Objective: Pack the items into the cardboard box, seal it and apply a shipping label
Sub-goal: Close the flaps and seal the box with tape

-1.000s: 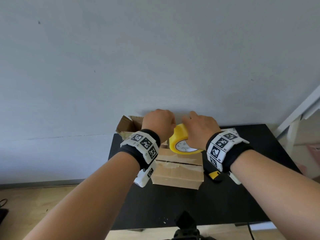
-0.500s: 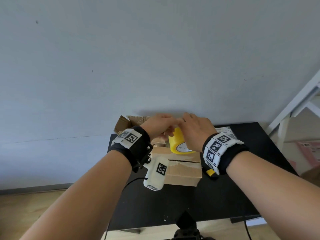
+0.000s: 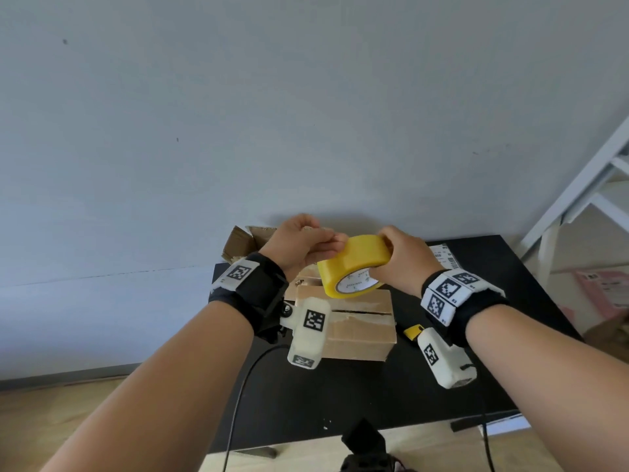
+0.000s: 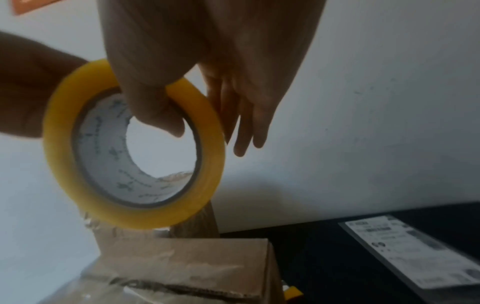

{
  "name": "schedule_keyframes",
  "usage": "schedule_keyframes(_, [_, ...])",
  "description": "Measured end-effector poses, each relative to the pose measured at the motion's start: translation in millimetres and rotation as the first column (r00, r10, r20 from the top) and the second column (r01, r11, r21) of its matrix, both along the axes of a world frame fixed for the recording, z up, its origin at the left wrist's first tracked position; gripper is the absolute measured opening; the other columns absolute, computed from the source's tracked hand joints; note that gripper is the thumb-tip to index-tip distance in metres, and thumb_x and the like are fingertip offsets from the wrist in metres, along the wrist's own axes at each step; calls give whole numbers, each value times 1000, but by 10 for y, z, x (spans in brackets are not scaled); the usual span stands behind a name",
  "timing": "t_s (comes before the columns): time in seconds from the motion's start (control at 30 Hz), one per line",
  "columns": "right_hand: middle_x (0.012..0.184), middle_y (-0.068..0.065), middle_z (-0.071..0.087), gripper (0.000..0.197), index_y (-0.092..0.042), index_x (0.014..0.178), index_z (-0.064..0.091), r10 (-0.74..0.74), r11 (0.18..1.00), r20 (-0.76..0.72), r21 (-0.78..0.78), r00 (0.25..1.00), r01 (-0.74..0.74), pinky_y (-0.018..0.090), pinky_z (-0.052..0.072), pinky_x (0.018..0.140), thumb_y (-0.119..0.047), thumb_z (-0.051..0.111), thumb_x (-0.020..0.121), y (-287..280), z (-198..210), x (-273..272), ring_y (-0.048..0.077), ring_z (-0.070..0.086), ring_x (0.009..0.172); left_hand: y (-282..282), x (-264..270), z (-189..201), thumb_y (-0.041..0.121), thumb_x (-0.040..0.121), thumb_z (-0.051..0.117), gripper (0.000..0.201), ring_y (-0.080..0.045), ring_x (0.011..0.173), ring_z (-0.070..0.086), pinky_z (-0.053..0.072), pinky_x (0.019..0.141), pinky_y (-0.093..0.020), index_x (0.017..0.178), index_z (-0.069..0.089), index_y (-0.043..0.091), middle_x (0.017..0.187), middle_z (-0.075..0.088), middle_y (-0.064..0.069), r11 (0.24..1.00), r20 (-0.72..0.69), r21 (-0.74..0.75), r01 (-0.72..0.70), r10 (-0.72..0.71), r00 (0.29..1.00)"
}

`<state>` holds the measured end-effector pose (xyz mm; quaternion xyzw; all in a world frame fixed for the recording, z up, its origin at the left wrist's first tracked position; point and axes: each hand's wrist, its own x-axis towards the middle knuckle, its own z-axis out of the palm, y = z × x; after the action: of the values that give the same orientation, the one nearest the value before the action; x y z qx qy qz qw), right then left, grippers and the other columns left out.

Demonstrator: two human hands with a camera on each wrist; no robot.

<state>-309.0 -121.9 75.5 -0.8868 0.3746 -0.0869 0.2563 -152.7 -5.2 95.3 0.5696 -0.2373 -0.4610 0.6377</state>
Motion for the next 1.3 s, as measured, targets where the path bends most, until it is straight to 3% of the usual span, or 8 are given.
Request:
schedule_keyframes(0.1, [96, -1, 50, 44, -21, 98, 46, -22, 998, 61, -58, 998, 25, 30, 41, 69, -30, 77, 69, 2, 25, 47, 21, 53, 84, -19, 15, -28, 5, 98, 51, 10, -11, 56, 63, 55, 56, -19, 105, 50, 12, 73, 67, -8, 999, -18, 33, -6, 7, 1000])
schedule_keyframes(0.3, [102, 1, 38, 52, -18, 105, 43, 12, 959, -127, -278, 992, -48, 32, 40, 67, -39, 75, 69, 119, 130, 148, 22, 46, 79, -61, -17, -74, 48, 88, 61, 39, -10, 53, 44, 46, 52, -17, 85, 59, 9, 62, 47, 0, 988, 40, 151, -28, 22, 999])
schedule_keyframes(0.5, [106, 2, 40, 42, -19, 100, 39, 2, 902, -242, -419, 970, -106, 32, 36, 63, -33, 69, 73, 209, 162, 191, 21, 46, 88, -49, -15, -152, 18, 80, 77, 27, -11, 49, 40, 39, 46, -18, 65, 55, 13, 59, 44, -1, 961, 190, 276, -9, -45, 981])
schedule_keyframes(0.67, [111, 4, 42, 42, -18, 108, 45, -9, 860, -340, -482, 940, -166, 34, 37, 65, -32, 67, 75, 243, 163, 187, 24, 49, 102, -36, -74, -85, 19, 81, 76, 16, -15, 51, 40, 39, 51, -24, 81, 66, 6, 59, 46, -4, 933, 399, 360, 24, -176, 900])
schedule_keyframes(0.8, [110, 2, 50, 29, -17, 108, 48, -24, 830, -327, -533, 945, -164, 32, 37, 65, -25, 59, 83, 285, 149, 189, 22, 47, 106, -24, -162, 23, 44, 76, 76, 32, -10, 48, 37, 34, 49, -23, 76, 61, 16, 55, 42, 6, 929, 414, 356, 106, -258, 873])
schedule_keyframes(0.9, [104, 0, 55, 27, -18, 105, 49, -20, 819, -334, -547, 942, -177, 32, 35, 63, -25, 61, 82, 303, 166, 189, 22, 45, 106, -11, -96, 7, 32, 80, 76, 23, -9, 50, 38, 34, 48, -22, 70, 59, 20, 63, 45, 4, 927, 425, 358, 110, -267, 865])
schedule_keyframes(1.17, [103, 0, 56, 33, -18, 107, 49, -23, 937, -28, -350, 999, 11, 30, 38, 68, -10, 61, 77, 223, 75, 71, 23, 51, 94, 157, 58, -28, 37, 88, 64, 25, -10, 49, 19, 17, 54, -26, 85, 70, 14, 60, 28, 4, 943, 110, 292, 160, -199, 974])
schedule_keyframes(1.3, [98, 1, 55, 35, -18, 103, 45, -108, 971, 188, -192, 976, 144, 31, 39, 66, -8, 63, 75, 184, 18, 46, 25, 54, 84, 202, 99, -38, 30, 95, 52, 22, -8, 45, 21, 21, 48, -21, 97, 66, 12, 62, 48, 5, 947, 44, 294, 130, -149, 988])
